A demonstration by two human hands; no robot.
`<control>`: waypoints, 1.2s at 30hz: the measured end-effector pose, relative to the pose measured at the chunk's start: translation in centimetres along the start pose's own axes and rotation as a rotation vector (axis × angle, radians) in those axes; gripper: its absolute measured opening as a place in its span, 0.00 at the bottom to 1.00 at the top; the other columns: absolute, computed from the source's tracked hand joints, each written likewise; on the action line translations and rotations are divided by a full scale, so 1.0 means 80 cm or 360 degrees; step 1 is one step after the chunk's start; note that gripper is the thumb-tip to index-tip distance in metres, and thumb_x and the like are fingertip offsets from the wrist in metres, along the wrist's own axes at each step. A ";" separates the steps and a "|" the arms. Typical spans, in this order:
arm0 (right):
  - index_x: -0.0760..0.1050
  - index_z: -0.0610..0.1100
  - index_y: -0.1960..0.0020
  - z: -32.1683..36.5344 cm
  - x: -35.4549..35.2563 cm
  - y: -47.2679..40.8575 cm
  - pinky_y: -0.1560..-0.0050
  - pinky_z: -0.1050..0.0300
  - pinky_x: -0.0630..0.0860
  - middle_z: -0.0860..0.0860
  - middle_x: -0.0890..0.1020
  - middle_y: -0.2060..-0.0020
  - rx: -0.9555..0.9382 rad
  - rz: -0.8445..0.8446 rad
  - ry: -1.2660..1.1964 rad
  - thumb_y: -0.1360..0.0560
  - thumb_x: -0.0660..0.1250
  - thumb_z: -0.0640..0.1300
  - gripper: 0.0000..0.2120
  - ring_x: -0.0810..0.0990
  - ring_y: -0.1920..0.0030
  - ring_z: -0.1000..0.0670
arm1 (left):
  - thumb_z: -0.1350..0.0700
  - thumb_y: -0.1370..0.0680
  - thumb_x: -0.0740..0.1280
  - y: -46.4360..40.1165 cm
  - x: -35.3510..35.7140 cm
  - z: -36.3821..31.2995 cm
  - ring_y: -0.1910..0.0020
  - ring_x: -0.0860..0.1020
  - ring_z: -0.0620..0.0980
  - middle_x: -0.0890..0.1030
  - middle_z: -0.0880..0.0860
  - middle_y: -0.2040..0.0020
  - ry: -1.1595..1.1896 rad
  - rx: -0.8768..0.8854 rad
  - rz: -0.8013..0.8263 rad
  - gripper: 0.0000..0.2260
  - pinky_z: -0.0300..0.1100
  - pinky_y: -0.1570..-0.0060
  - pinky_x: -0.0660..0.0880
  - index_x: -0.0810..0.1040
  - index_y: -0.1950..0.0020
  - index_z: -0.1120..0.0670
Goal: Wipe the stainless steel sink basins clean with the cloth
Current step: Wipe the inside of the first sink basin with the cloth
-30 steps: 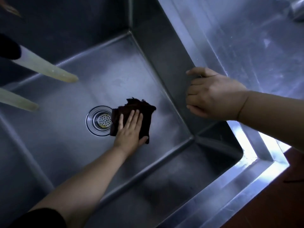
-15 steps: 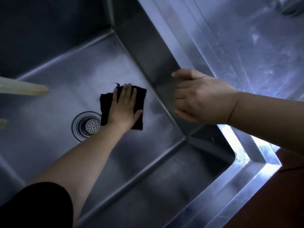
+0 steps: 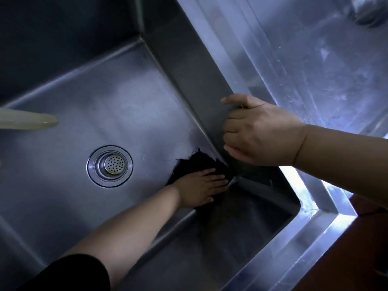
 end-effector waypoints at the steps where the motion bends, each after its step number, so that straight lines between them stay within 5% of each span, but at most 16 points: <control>1: 0.72 0.45 0.68 0.000 0.000 0.000 0.29 0.45 0.63 0.48 0.72 0.72 0.0003 -0.0003 -0.0009 0.22 0.55 0.44 0.18 0.73 0.67 0.44 | 0.47 0.21 0.51 -0.003 -0.002 0.008 0.32 0.71 0.51 0.75 0.52 0.33 -0.0079 0.0064 0.0036 0.23 0.50 0.28 0.50 0.74 0.32 0.55; 4: 0.72 0.45 0.68 0.000 -0.001 0.000 0.30 0.45 0.64 0.49 0.72 0.71 0.0015 -0.0035 -0.0024 0.21 0.55 0.44 0.18 0.73 0.67 0.44 | 0.46 0.21 0.49 -0.004 -0.009 0.037 0.30 0.69 0.49 0.72 0.49 0.31 -0.0162 0.0009 0.0124 0.25 0.51 0.28 0.45 0.71 0.30 0.53; 7: 0.72 0.46 0.68 0.000 -0.001 0.001 0.30 0.45 0.64 0.49 0.72 0.70 0.0028 -0.0055 -0.0053 0.21 0.56 0.44 0.17 0.73 0.66 0.45 | 0.46 0.21 0.44 0.004 -0.024 0.070 0.25 0.58 0.47 0.58 0.45 0.25 -0.0139 -0.0229 -0.0039 0.26 0.49 0.29 0.35 0.58 0.24 0.51; 12: 0.72 0.45 0.68 -0.002 -0.005 0.000 0.31 0.45 0.67 0.49 0.71 0.71 0.0055 -0.0158 -0.0095 0.22 0.58 0.42 0.15 0.72 0.67 0.46 | 0.43 0.21 0.45 0.046 -0.058 0.149 0.25 0.58 0.48 0.57 0.46 0.25 -0.0091 -0.0652 -0.0212 0.26 0.49 0.28 0.38 0.54 0.24 0.51; 16: 0.70 0.47 0.69 -0.003 -0.005 0.000 0.32 0.45 0.68 0.49 0.69 0.72 0.0048 -0.0193 -0.0114 0.23 0.60 0.41 0.15 0.70 0.68 0.46 | 0.45 0.22 0.49 0.082 -0.087 0.237 0.27 0.63 0.55 0.67 0.54 0.27 -0.0118 -0.1051 -0.0292 0.28 0.55 0.29 0.48 0.62 0.25 0.56; 22: 0.69 0.47 0.68 -0.003 -0.001 0.002 0.32 0.45 0.68 0.50 0.68 0.71 0.0043 -0.0187 -0.0123 0.23 0.60 0.41 0.15 0.69 0.68 0.46 | 0.46 0.19 0.51 0.117 -0.133 0.344 0.23 0.47 0.52 0.51 0.53 0.22 -0.0027 -0.1597 -0.0418 0.28 0.53 0.27 0.39 0.50 0.22 0.55; 26: 0.71 0.47 0.68 -0.004 0.000 0.004 0.32 0.46 0.68 0.50 0.68 0.71 0.0057 -0.0207 -0.0099 0.24 0.61 0.41 0.14 0.70 0.68 0.46 | 0.45 0.19 0.52 0.128 -0.143 0.369 0.23 0.45 0.52 0.48 0.55 0.22 0.0049 -0.1851 -0.0489 0.31 0.51 0.27 0.38 0.46 0.22 0.59; 31: 0.71 0.47 0.68 -0.003 -0.001 0.002 0.32 0.45 0.67 0.50 0.69 0.71 0.0051 -0.0195 -0.0107 0.24 0.61 0.42 0.14 0.71 0.68 0.46 | 0.45 0.19 0.51 0.103 -0.139 0.336 0.23 0.46 0.53 0.50 0.57 0.22 0.0103 -0.1937 -0.0526 0.30 0.55 0.27 0.40 0.47 0.23 0.60; 36: 0.70 0.47 0.69 -0.004 -0.005 0.000 0.32 0.44 0.68 0.50 0.69 0.71 0.0034 -0.0180 -0.0114 0.24 0.61 0.42 0.14 0.71 0.67 0.46 | 0.44 0.19 0.50 0.068 -0.107 0.251 0.23 0.46 0.54 0.49 0.56 0.22 0.0050 -0.1670 -0.0434 0.31 0.55 0.26 0.40 0.45 0.23 0.59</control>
Point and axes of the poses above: each hand's wrist, its own y-axis away from the middle knuckle, its own x-axis out of the palm, z = x × y, the point moved 5 cm from there along -y, towards the middle knuckle
